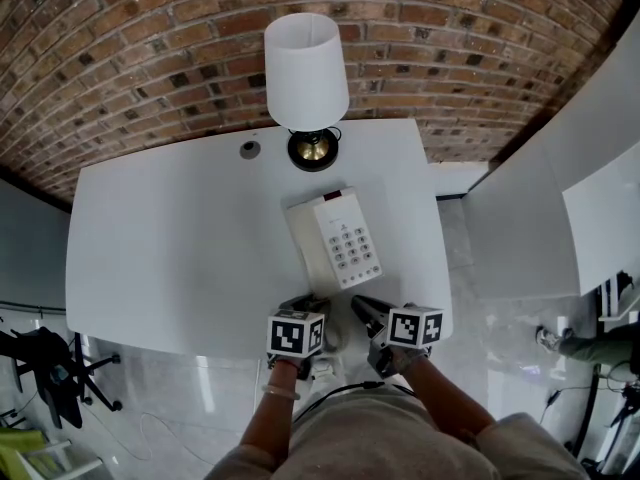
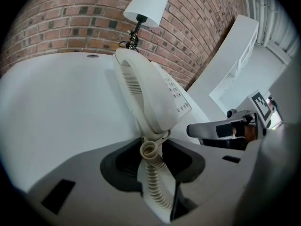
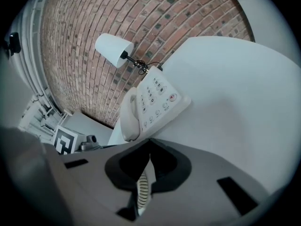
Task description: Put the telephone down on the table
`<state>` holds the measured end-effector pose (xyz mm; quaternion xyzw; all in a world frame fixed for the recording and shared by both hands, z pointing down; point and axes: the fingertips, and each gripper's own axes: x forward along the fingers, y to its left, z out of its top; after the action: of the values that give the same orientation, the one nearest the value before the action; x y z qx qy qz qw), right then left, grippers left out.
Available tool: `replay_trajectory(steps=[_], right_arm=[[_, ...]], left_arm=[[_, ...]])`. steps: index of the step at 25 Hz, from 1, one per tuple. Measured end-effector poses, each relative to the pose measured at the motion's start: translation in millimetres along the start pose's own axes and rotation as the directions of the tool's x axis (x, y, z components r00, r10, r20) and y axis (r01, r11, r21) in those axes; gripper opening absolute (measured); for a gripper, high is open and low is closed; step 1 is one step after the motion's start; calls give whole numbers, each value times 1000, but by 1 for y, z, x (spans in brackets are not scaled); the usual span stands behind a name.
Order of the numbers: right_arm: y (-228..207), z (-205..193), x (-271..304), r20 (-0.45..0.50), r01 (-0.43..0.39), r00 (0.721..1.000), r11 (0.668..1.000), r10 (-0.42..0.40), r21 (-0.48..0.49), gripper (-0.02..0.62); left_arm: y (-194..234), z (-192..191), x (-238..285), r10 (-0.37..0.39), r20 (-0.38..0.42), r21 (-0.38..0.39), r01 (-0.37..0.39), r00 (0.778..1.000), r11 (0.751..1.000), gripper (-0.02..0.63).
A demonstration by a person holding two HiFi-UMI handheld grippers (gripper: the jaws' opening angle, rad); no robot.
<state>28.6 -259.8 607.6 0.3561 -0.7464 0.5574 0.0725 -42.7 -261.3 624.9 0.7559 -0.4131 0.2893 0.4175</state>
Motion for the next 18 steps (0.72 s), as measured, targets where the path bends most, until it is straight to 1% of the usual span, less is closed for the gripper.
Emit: replay_trajectory(steps=[3, 5, 7, 10, 15, 18], right_arm=[[1, -2, -1, 1, -1, 1000, 1000, 1, 4, 8], [0, -3, -2, 0, 0, 1000, 1000, 0, 7, 8], [-1, -4, -4, 2, 2, 1000, 1000, -2, 11, 8], [-2, -4, -5, 7, 6, 1000, 1000, -6, 14, 8], [-2, -4, -6, 17, 13, 1000, 1000, -13, -8, 8], [-1, -3, -9, 29, 18, 999, 999, -17, -30, 8]], left_arm=[[-4, -3, 1, 11, 5, 42, -11, 1000, 999, 140], [-5, -4, 2, 21, 14, 55, -21, 1000, 998, 149], [-8, -3, 2, 18, 23, 52, -20, 1000, 998, 160], [-11, -2, 1, -5, 43, 34, 4, 999, 999, 241], [-11, 0, -4, -14, 78, 37, 11, 997, 999, 292], [-10, 3, -11, -21, 126, 38, 16, 992, 999, 299]])
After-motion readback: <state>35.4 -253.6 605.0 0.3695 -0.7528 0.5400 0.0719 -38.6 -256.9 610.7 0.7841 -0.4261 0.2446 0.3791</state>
